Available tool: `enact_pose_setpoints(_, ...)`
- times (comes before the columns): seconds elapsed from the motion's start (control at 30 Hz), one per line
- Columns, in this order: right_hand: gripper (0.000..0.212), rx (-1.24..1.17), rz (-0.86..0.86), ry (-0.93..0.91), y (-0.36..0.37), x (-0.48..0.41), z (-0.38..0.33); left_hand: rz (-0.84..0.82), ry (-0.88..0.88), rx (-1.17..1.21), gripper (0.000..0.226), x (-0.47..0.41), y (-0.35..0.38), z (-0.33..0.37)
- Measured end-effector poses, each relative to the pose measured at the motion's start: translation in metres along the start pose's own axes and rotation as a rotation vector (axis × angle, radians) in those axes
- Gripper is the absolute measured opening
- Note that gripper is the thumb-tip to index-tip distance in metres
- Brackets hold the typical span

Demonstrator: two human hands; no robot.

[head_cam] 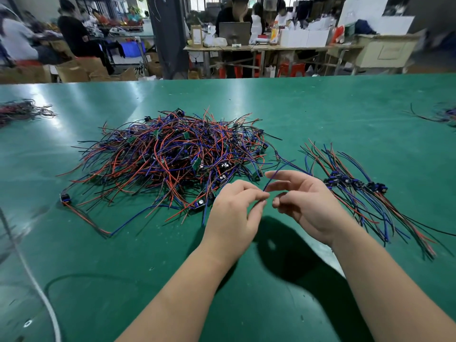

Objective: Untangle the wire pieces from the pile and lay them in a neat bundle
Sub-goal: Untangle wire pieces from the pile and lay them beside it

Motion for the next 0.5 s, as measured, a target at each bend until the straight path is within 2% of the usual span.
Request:
enact_pose_setpoints(0.07,0.035,0.039,-0.057,-0.085,0.004,0.002,-0.001,-0.006,-0.024,-0.020,0.014,-0.001,-0.001,-0.003)
enact_pose_setpoints(0.13,0.012,0.117,-0.024,-0.137,0.003,0.004,-0.003,-0.045,-0.039,-0.026,0.013,0.000,-0.001,-0.004)
enact_pose_setpoints(0.23,0.008,0.291,0.043,-0.167,-0.003,0.000,-0.011,-0.107,-0.029,-0.129,0.014,0.001,-0.001,-0.003)
enact_pose_setpoints(0.3,0.012,0.393,0.106,-0.188,-0.012,-0.013,-0.025,-0.048,-0.065,-0.270,0.015,0.000,-0.008,-0.007)
enact_pose_setpoints(0.37,0.015,0.531,0.243,-0.217,-0.026,-0.036,-0.046,0.055,-0.142,-0.414,0.020,-0.002,-0.020,-0.014)
enact_pose_setpoints(0.43,0.009,0.647,0.328,-0.208,-0.040,-0.064,-0.067,0.050,-0.265,-0.514,0.031,-0.002,-0.026,-0.023)
enact_pose_setpoints(0.47,0.017,0.699,0.328,-0.173,-0.044,-0.077,-0.074,0.020,-0.312,-0.540,0.036,-0.002,-0.027,-0.028)
enact_pose_setpoints(0.5,0.034,0.751,0.299,-0.114,-0.049,-0.087,-0.077,-0.011,-0.344,-0.544,0.040,-0.001,-0.026,-0.032)
Point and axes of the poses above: each hand's wrist, its own x-axis away from the middle knuckle, its own y-axis out of the palm, z = x × y, the point moved 4 cm from there along -x, towards the middle knuckle, and after that the axes turned 12 degrees about x, right-handed, at the moved point
